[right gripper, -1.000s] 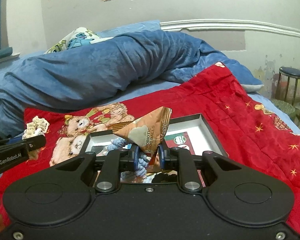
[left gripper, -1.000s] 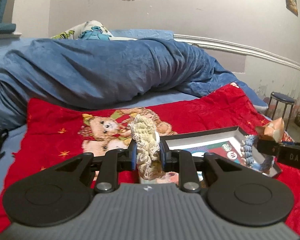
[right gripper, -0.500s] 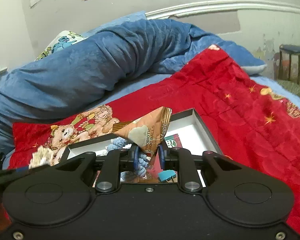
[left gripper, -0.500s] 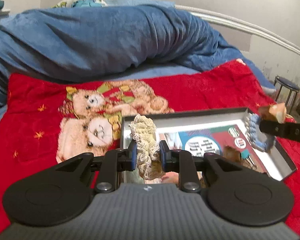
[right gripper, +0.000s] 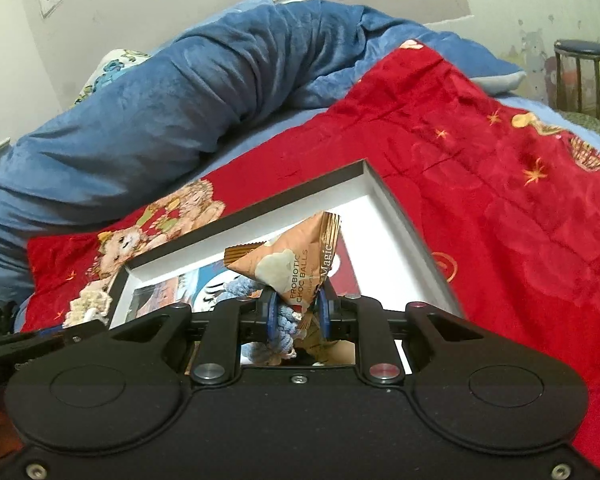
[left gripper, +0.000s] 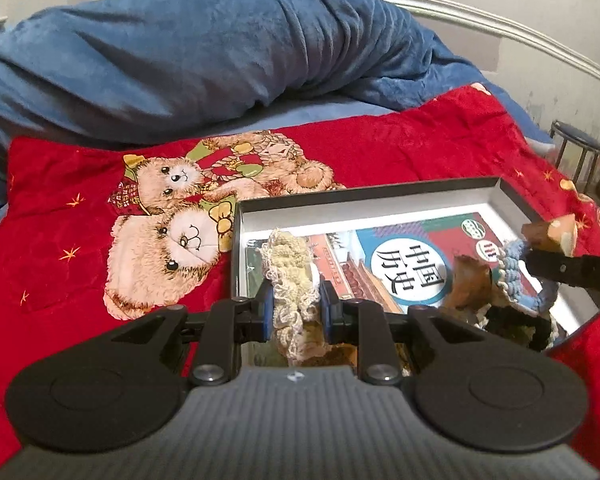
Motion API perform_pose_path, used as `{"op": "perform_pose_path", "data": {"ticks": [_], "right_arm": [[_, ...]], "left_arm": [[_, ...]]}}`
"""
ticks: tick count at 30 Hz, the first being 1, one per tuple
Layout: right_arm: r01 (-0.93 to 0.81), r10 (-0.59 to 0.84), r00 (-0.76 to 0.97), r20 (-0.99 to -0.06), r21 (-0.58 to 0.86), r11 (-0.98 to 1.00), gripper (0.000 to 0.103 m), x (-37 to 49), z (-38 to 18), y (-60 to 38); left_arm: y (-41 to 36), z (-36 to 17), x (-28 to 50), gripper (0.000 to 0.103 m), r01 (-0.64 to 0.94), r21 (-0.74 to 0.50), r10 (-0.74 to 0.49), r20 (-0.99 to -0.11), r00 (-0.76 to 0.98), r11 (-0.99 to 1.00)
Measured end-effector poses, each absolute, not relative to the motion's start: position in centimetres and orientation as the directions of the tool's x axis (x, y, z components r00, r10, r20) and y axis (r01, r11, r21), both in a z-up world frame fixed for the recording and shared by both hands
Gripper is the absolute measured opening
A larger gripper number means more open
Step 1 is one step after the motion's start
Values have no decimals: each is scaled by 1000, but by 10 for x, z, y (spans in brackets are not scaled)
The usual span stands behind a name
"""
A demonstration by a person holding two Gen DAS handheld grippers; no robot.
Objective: Organize objects
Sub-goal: 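Carry cream scrunchie over box with left tool while right tool carries blue scrunchie and packet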
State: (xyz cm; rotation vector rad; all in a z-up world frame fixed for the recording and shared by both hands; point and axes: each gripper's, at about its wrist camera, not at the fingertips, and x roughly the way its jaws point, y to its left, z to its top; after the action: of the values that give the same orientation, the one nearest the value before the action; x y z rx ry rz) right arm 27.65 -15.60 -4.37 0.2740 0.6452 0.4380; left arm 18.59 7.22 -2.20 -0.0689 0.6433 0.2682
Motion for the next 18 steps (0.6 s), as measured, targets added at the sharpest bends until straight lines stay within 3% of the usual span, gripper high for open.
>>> {"op": "perform_pose_path", "data": {"ticks": [11, 18], "right_arm": [[-282, 483, 707, -516, 420, 862, 20, 280, -48, -162], [-279, 489, 701, -518, 432, 858, 20, 282, -50, -164]], "left_arm": [[57, -32, 186, 27, -243, 91, 248, -596, 764, 966], [58, -35, 189, 28, -250, 75, 243, -612, 753, 965]]}}
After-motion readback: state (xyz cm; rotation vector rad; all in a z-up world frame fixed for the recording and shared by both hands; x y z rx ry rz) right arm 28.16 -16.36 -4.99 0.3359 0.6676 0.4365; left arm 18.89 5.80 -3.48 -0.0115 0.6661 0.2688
